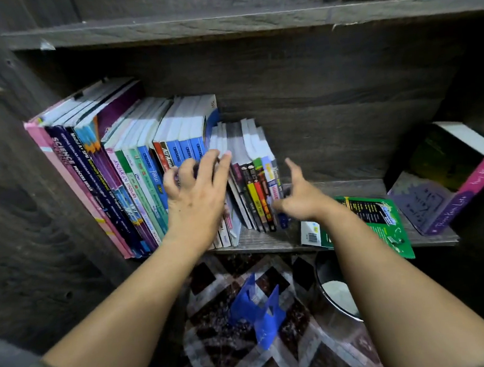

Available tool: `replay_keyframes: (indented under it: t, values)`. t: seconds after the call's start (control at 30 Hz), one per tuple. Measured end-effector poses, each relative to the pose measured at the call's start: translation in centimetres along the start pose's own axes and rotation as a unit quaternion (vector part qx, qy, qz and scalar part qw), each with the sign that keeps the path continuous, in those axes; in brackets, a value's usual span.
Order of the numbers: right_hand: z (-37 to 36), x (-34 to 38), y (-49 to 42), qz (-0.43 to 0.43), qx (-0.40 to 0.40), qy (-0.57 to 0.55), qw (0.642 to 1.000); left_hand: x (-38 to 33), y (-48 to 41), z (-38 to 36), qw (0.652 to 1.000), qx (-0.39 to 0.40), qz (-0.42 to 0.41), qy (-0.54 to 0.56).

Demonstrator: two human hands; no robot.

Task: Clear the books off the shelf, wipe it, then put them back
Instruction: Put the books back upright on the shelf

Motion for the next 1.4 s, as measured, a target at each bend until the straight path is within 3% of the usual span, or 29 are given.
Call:
replay_keyframes:
  t: [0.13,0.27,0.33,0.47,0.63,0.9,1.1,1.4]
  values:
    - [-1.5,-1.0,-0.6,-0.001,0.001,0.054,0.999,0.0,0.5,-0.4,0.995,-0.009,0.079,-0.068]
    - [-1.8,-1.3,-0.1,0.01,0.012,-0.093,0.996,-0.4,0.3,-0.9,0.988,0.015,0.108,-0.113]
    - [-2.0,-1.7,0.2,0.009,0.017,-0.113,0.993,-0.6,0.1,-0.8,0.986,0.02,0.114,-0.12]
    - [-2.5,-1.8,0.2,0.011,0.053,-0.015,0.998,-2.1,-0.5,0.1,0.991,0.01,0.075,-0.112]
    - [-1.1,-0.6,-0.2,0.016,0.032,0.042,0.998,-4.3,-1.2,0.7,0.997,0.066,0.017,-0.026]
    - [0.8,0.3,-0.7,0.055,-0.038,0.007,0.998,-3.5,-1.6,3.4,0.978,0.01,0.098,0.186]
    - [1.4,1.6,-1.0,0.102,-0.08,-0.049,0.99,-4.3,0.0,3.7,0.932,0.08,0.147,0.322]
    - [-0.5,5.7,0.3,0.168,-0.086,0.052,0.981,-3.0,-0.7,2.9,0.938,0.163,0.107,0.287]
Point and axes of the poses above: each hand's wrist, its own y-axis away from the middle knuckle, its own z-axis out of the back of the hand, x = y × z, the point moved 8 cm from there along -y, towards the middle knuckle, and after that the axes turned 3 degrees about -y, right-handed, at the moved point
